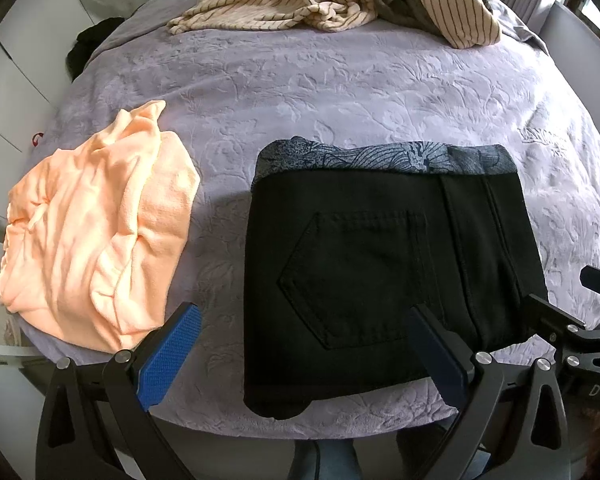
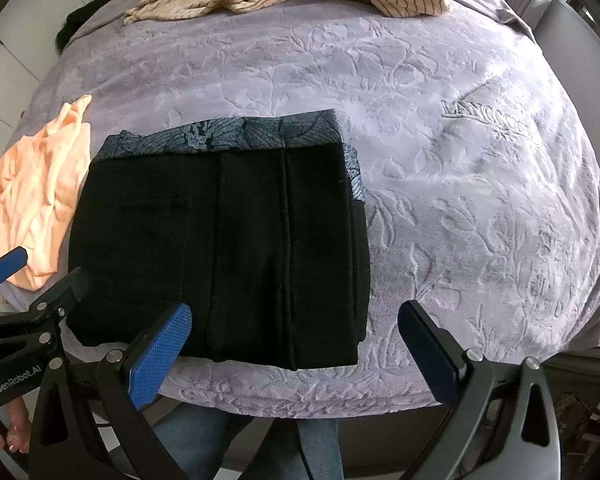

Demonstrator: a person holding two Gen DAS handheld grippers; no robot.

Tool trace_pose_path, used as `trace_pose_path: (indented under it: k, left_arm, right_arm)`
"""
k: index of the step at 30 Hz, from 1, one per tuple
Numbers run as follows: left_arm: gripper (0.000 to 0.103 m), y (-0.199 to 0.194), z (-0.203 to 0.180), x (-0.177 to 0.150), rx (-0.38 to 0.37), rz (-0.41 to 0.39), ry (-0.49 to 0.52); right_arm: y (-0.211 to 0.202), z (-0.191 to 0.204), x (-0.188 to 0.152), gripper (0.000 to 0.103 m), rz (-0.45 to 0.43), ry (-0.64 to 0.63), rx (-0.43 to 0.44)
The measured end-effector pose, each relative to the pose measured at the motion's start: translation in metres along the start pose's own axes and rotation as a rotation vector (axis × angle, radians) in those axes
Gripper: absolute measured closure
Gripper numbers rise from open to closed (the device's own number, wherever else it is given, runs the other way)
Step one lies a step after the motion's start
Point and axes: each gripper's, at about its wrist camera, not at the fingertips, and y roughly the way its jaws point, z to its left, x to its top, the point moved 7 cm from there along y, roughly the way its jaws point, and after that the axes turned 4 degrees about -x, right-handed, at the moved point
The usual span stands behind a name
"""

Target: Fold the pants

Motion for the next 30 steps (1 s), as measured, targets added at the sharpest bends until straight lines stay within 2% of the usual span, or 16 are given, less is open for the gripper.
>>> trace_pose_path:
  k: [30]
  left_arm:
    - [0.000, 0.0020, -0.0015, -0.0025, 0.004, -0.001, 0.000]
  right_arm:
    - [0.0042, 0.0025, -0.0022, 0.000, 0.018, -0.006, 0.008]
